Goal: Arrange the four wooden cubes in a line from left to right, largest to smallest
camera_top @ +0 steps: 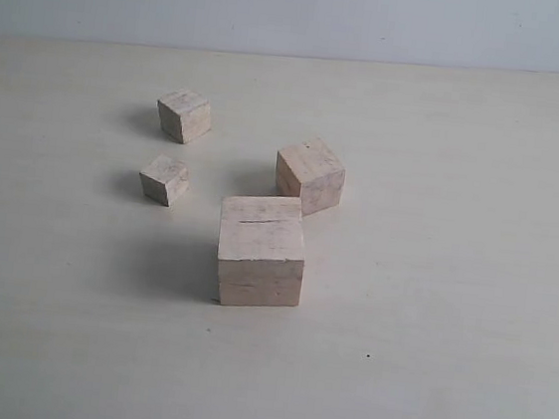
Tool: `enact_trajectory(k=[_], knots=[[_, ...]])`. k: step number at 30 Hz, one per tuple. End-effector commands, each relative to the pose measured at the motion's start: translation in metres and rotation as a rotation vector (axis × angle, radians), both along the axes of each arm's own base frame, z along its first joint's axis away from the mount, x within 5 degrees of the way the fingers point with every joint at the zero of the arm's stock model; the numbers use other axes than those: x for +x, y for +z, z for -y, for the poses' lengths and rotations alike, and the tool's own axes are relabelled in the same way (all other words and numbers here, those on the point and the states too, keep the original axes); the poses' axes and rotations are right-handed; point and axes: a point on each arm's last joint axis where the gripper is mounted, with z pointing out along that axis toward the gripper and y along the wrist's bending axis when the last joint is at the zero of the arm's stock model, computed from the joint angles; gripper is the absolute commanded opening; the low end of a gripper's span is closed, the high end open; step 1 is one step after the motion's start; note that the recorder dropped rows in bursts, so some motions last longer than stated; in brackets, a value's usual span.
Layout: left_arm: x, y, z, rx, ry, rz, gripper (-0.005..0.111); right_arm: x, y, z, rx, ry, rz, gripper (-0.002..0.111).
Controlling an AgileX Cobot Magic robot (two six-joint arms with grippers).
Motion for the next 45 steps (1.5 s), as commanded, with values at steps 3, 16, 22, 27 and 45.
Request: enact_trajectory(k=[3, 16, 22, 27, 45], knots=[[0.0, 0.0, 0.001, -0.012, -0.007, 0.014, 0.0, 0.062, -0.002, -0.045, -0.254, 0.239, -0.324, 0.0], [0.0, 0.0, 0.001, -0.012, -0.007, 0.014, 0.0, 0.124, -0.11, -0.143, -0.722, 0.661, -0.786, 0.0], [0.0, 0.0, 0.001, -0.012, -0.007, 0.014, 0.0, 0.123, -0.134, -0.165, -1.036, 0.905, -0.709, 0.0], [0.0, 0.0, 0.001, -0.012, -0.007, 0.014, 0.0, 0.116, -0.122, -0.176, -0.871, 0.912, -0.652, 0.0], [0.0, 0.0, 0.001, -0.012, -0.007, 0.014, 0.0, 0.119, -0.106, -0.191, -0.435, 0.811, -0.64, 0.0]])
